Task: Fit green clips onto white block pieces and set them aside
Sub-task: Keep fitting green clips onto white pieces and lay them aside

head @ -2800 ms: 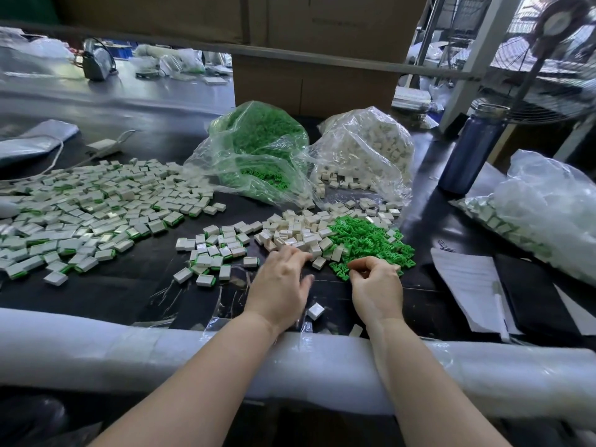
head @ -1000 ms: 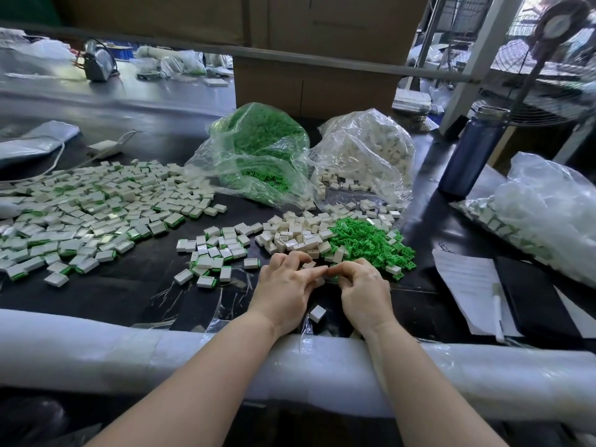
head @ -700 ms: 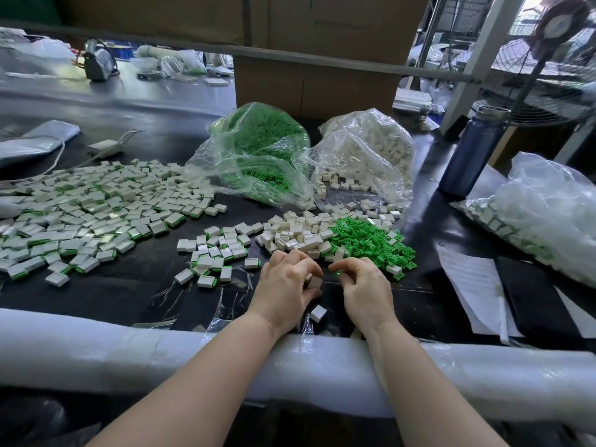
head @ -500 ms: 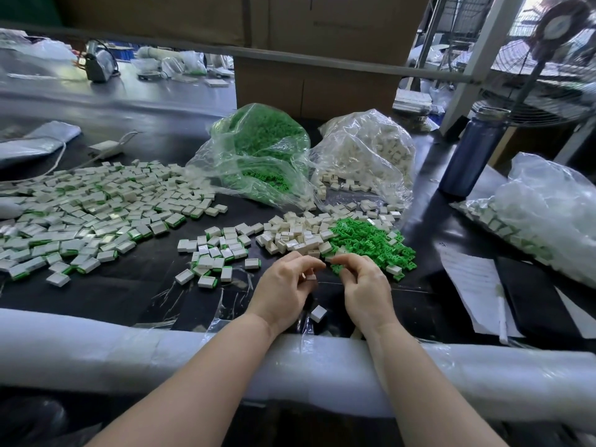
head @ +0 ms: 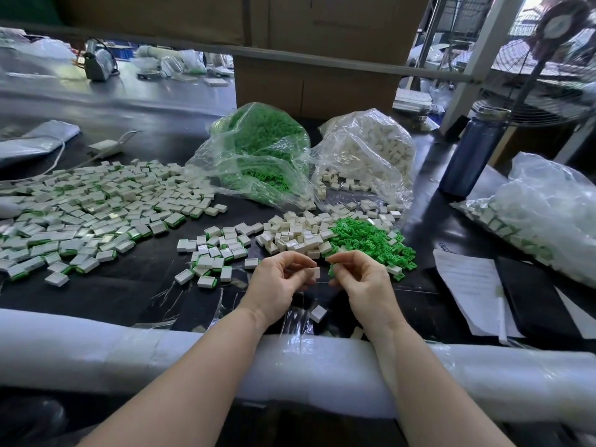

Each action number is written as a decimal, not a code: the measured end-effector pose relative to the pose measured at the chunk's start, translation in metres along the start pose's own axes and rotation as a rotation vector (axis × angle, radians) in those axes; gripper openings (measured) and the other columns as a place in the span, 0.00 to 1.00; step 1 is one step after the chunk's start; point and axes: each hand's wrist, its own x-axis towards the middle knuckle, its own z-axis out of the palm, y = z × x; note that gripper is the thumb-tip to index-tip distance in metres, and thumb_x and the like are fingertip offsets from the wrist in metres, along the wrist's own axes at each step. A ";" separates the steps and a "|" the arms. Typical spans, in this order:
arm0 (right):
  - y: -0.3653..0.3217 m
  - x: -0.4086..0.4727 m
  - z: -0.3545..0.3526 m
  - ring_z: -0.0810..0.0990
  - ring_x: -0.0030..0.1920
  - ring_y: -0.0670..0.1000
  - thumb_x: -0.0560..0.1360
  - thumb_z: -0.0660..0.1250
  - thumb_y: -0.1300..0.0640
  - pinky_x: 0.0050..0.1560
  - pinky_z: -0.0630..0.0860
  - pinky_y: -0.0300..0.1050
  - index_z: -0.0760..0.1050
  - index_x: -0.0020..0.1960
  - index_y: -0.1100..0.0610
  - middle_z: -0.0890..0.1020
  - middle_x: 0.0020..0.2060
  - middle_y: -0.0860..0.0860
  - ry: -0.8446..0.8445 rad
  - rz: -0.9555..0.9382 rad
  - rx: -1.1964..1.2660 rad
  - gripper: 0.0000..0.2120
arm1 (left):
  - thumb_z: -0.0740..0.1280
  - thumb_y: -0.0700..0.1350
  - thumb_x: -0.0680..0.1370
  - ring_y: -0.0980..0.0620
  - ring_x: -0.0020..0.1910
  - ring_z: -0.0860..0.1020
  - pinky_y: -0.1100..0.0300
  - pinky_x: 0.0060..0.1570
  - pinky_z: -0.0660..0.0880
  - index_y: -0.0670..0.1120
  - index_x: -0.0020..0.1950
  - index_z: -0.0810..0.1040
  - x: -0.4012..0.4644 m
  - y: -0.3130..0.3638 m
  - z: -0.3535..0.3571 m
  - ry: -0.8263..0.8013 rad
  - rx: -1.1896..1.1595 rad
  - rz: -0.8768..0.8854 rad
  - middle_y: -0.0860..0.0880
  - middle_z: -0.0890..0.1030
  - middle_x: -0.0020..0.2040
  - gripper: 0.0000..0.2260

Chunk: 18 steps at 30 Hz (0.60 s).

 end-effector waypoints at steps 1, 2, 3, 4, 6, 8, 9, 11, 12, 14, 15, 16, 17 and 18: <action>-0.001 -0.001 0.000 0.77 0.32 0.42 0.76 0.63 0.68 0.37 0.77 0.35 0.79 0.45 0.55 0.81 0.39 0.50 -0.013 0.004 0.012 0.11 | 0.67 0.34 0.75 0.56 0.38 0.82 0.66 0.41 0.78 0.47 0.44 0.79 0.000 0.000 0.000 -0.006 0.002 0.002 0.47 0.81 0.40 0.08; -0.002 -0.002 0.000 0.77 0.32 0.41 0.76 0.63 0.69 0.37 0.77 0.35 0.80 0.46 0.54 0.81 0.39 0.50 -0.023 0.008 0.020 0.12 | 0.66 0.34 0.75 0.57 0.37 0.81 0.66 0.40 0.78 0.48 0.44 0.79 -0.001 0.000 0.000 -0.012 0.001 0.004 0.48 0.81 0.39 0.08; -0.002 -0.002 0.000 0.77 0.32 0.42 0.76 0.63 0.69 0.38 0.77 0.35 0.80 0.46 0.54 0.81 0.39 0.51 -0.030 0.011 0.026 0.12 | 0.66 0.35 0.76 0.58 0.37 0.81 0.66 0.40 0.78 0.48 0.45 0.79 -0.001 0.001 0.000 -0.019 0.003 0.005 0.49 0.81 0.39 0.09; -0.003 -0.002 0.000 0.77 0.32 0.42 0.76 0.63 0.69 0.38 0.77 0.35 0.80 0.46 0.55 0.81 0.39 0.52 -0.032 0.014 0.030 0.11 | 0.65 0.35 0.76 0.58 0.37 0.81 0.66 0.41 0.78 0.49 0.46 0.79 -0.001 0.001 0.000 -0.025 0.011 0.006 0.50 0.81 0.38 0.09; -0.003 -0.002 0.001 0.78 0.32 0.42 0.75 0.64 0.70 0.38 0.77 0.35 0.80 0.45 0.58 0.81 0.38 0.53 -0.032 0.015 0.038 0.09 | 0.65 0.35 0.76 0.58 0.37 0.81 0.66 0.42 0.78 0.50 0.46 0.79 -0.001 0.001 0.000 -0.033 0.036 0.003 0.51 0.81 0.38 0.10; -0.003 -0.002 0.001 0.79 0.31 0.42 0.73 0.66 0.70 0.38 0.78 0.35 0.78 0.43 0.59 0.81 0.36 0.53 -0.035 0.017 0.052 0.07 | 0.64 0.35 0.77 0.58 0.37 0.80 0.65 0.42 0.78 0.48 0.46 0.80 -0.002 0.001 0.000 -0.030 0.043 0.002 0.51 0.81 0.37 0.09; -0.003 -0.001 0.001 0.79 0.31 0.43 0.73 0.67 0.70 0.37 0.78 0.35 0.78 0.42 0.59 0.81 0.35 0.53 -0.040 0.020 0.063 0.07 | 0.64 0.35 0.77 0.58 0.37 0.80 0.65 0.42 0.79 0.47 0.46 0.79 -0.002 0.001 0.000 -0.026 0.041 0.002 0.50 0.81 0.37 0.08; -0.003 -0.001 0.001 0.80 0.30 0.43 0.72 0.68 0.71 0.35 0.78 0.35 0.78 0.40 0.59 0.81 0.33 0.52 -0.053 0.031 0.076 0.08 | 0.64 0.35 0.77 0.58 0.36 0.80 0.64 0.42 0.79 0.46 0.46 0.79 -0.002 0.001 0.000 -0.024 0.042 0.002 0.49 0.80 0.37 0.07; -0.002 -0.002 0.001 0.80 0.29 0.44 0.71 0.68 0.71 0.33 0.77 0.35 0.78 0.40 0.59 0.81 0.31 0.52 -0.060 0.040 0.082 0.08 | 0.64 0.35 0.77 0.58 0.36 0.80 0.64 0.42 0.79 0.45 0.47 0.79 -0.002 0.001 0.000 -0.024 0.043 0.003 0.49 0.80 0.37 0.07; -0.002 -0.002 0.002 0.80 0.28 0.44 0.71 0.68 0.71 0.31 0.77 0.35 0.78 0.40 0.59 0.82 0.29 0.50 -0.067 0.060 0.101 0.08 | 0.64 0.35 0.77 0.58 0.36 0.80 0.64 0.42 0.79 0.44 0.47 0.79 -0.002 0.001 0.000 -0.026 0.048 0.004 0.49 0.80 0.37 0.06; -0.001 -0.002 0.002 0.80 0.28 0.45 0.71 0.69 0.70 0.31 0.77 0.35 0.78 0.40 0.59 0.82 0.28 0.50 -0.064 0.067 0.107 0.07 | 0.64 0.35 0.77 0.57 0.36 0.80 0.64 0.42 0.79 0.45 0.47 0.79 -0.002 0.001 0.000 -0.029 0.053 0.004 0.49 0.80 0.37 0.06; -0.001 -0.002 0.002 0.80 0.28 0.45 0.71 0.69 0.70 0.31 0.77 0.36 0.78 0.40 0.60 0.82 0.28 0.51 -0.056 0.071 0.107 0.07 | 0.64 0.35 0.77 0.56 0.36 0.80 0.63 0.43 0.79 0.46 0.46 0.79 -0.002 0.001 0.001 -0.034 0.059 0.002 0.49 0.80 0.37 0.07; -0.001 -0.001 0.002 0.80 0.28 0.45 0.71 0.69 0.70 0.31 0.78 0.36 0.77 0.40 0.60 0.81 0.29 0.52 -0.046 0.072 0.103 0.07 | 0.64 0.36 0.77 0.56 0.37 0.80 0.62 0.43 0.79 0.47 0.45 0.79 -0.002 0.000 0.001 -0.041 0.063 0.001 0.49 0.80 0.38 0.07; 0.000 -0.001 0.001 0.80 0.28 0.45 0.71 0.69 0.70 0.31 0.78 0.37 0.77 0.40 0.60 0.81 0.29 0.53 -0.039 0.073 0.097 0.07 | 0.64 0.36 0.77 0.55 0.37 0.81 0.62 0.44 0.79 0.48 0.45 0.78 -0.002 0.000 0.001 -0.047 0.068 -0.002 0.49 0.80 0.38 0.08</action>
